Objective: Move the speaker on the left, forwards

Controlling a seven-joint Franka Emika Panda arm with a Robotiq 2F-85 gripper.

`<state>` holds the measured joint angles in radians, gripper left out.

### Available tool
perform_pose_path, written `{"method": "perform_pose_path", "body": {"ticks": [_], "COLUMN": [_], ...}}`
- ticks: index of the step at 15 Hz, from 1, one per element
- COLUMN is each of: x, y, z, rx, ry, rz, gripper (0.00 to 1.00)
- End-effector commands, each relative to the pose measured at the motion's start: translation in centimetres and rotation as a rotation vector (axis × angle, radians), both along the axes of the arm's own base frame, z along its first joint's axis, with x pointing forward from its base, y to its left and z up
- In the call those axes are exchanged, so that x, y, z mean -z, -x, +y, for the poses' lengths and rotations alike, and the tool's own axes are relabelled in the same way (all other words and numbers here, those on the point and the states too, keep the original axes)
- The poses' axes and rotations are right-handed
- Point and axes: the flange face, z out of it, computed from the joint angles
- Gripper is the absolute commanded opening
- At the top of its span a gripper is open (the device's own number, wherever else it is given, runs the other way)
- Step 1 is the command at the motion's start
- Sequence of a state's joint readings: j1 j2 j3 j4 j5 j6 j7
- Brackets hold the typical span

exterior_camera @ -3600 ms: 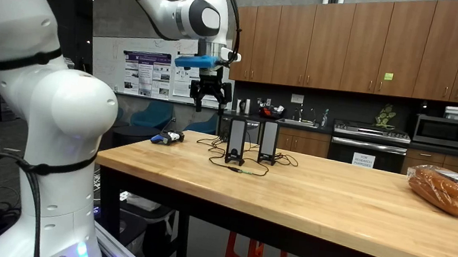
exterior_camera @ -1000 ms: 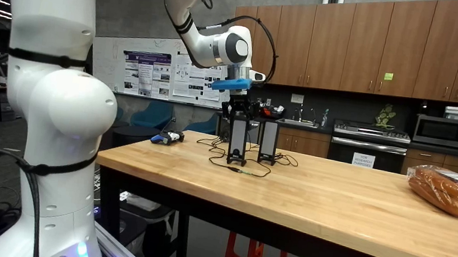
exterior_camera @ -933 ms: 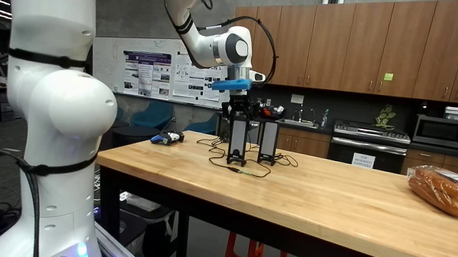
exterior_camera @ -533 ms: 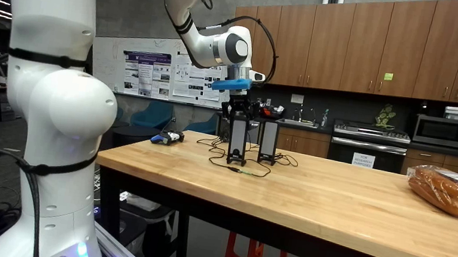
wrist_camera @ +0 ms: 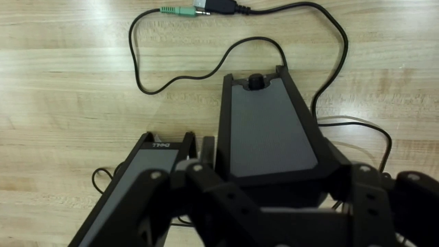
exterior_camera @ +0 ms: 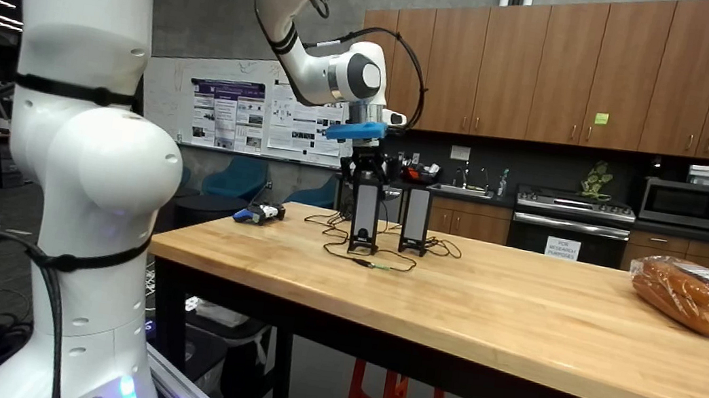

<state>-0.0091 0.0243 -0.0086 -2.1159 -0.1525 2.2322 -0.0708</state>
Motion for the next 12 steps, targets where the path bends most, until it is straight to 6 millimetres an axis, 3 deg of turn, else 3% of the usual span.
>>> {"method": "perform_pose_path", "body": {"ticks": [1, 12], "x": [-0.4, -1.3], "y": [-1.6, -6.3], "z": [0.6, 1.8], "rx": [-0.001, 0.03], "ry": [-0.014, -0.053], "rz": [-0.012, -0.052], "gripper": [0.46, 0.46]}}
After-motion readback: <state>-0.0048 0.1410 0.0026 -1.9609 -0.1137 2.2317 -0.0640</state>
